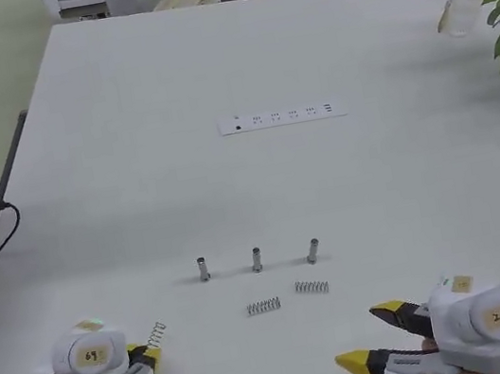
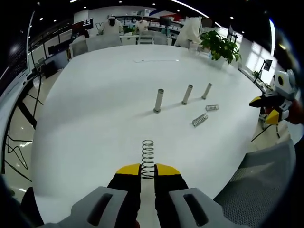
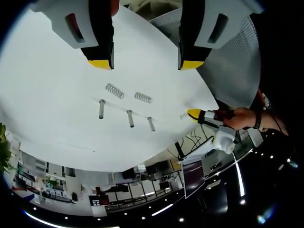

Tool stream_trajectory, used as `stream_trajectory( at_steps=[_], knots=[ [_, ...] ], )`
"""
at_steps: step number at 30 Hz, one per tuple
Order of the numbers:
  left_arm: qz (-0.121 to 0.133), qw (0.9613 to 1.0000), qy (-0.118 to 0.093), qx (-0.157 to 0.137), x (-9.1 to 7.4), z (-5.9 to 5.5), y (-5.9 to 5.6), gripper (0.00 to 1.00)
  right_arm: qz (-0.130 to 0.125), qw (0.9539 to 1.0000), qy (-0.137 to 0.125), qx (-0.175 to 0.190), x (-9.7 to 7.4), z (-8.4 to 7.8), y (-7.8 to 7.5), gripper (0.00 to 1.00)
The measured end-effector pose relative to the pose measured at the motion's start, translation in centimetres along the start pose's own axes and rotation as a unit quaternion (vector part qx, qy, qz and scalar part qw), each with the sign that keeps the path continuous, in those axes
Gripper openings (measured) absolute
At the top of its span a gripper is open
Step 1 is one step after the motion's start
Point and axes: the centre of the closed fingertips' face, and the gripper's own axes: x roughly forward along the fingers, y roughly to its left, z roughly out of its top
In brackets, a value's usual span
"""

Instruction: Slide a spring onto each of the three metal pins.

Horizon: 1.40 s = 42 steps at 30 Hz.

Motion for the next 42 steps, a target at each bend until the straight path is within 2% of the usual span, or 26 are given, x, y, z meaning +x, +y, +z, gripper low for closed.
stream_trajectory(
  at_steps=[9, 13, 16, 24, 32, 34, 42],
  knots=[
    [-0.017, 0.9995, -0.012, 0.025, -0.9, 1.3, -1.8, 0.02, 0.008, 0.9999, 0.003, -0.007, 0.2, 0.0, 0.5, 0.52],
    [-0.025, 0.9986, -0.015, 0.045, -0.9, 1.8, -2.5, 0.02, 0.009, 0.9999, 0.001, -0.01, 0.4, 0.2, 0.6, 0.52],
    [-0.033, 0.9981, -0.018, 0.048, -0.9, 2.2, -3.0, 0.02, 0.012, 0.9998, 0.002, -0.013, 0.5, 0.3, 0.8, 0.52],
    [-0.051, 0.9947, -0.026, 0.086, -1.1, 3.0, -4.7, 0.02, 0.023, 0.9995, 0.006, -0.021, 1.1, 0.5, 1.4, 0.52],
    [-0.082, 0.988, -0.034, 0.126, -1.4, 3.8, -7.8, 0.02, 0.036, 0.9988, 0.009, -0.032, 1.6, 1.0, 2.1, 0.51],
    [-0.09, 0.9853, -0.031, 0.142, -1.2, 3.7, -8.7, 0.02, 0.042, 0.9985, 0.007, -0.034, 1.8, 1.2, 2.5, 0.5],
    [-0.117, 0.9785, -0.032, 0.167, -1.2, 3.6, -11.1, 0.02, 0.053, 0.9976, 0.01, -0.042, 2.4, 1.5, 3.4, 0.48]
  ],
)
